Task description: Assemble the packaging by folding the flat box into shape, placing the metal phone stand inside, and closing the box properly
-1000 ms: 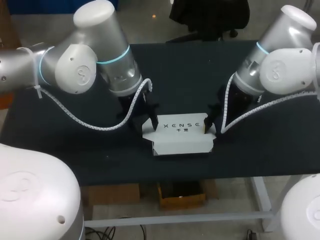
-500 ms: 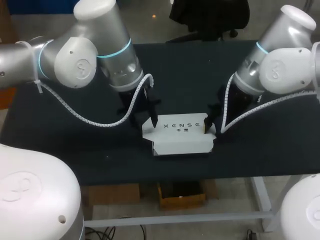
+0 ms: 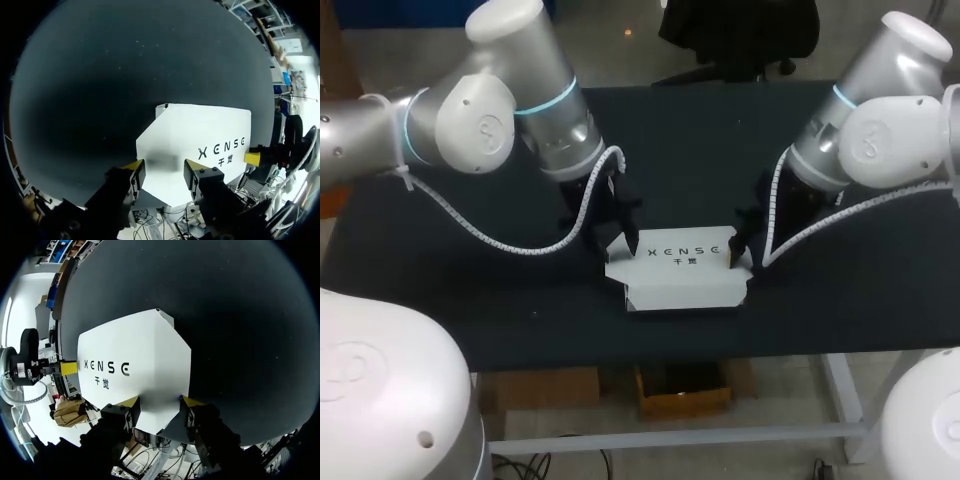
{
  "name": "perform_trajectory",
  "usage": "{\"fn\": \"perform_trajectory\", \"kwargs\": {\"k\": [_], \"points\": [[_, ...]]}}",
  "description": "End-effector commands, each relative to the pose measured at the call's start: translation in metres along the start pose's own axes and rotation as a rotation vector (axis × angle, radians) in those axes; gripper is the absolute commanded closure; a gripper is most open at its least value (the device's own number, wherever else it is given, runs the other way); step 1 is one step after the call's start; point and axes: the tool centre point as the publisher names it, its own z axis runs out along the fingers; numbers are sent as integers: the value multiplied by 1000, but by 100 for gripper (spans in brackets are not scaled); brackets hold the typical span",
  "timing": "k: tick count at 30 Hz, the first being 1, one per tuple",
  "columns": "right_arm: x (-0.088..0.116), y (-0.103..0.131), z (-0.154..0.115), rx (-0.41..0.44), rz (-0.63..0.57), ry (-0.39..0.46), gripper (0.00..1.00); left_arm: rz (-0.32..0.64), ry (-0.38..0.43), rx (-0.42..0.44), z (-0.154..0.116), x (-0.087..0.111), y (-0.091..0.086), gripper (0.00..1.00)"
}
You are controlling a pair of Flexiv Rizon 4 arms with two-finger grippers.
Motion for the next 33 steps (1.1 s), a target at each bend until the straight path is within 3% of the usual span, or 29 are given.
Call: {"fn": "perform_trajectory", "kwargs": {"k": [1,17,33], "points": [[-1,1,1,5,-2,5,51,6,5,-4,4,-1,-2,51],[2,4,1,-3,-2,19,51,31,48,-24,11,-7,1,53],[3,8,0,-19,21,57,51,7,36,-22,11,-1,5,53]]}}
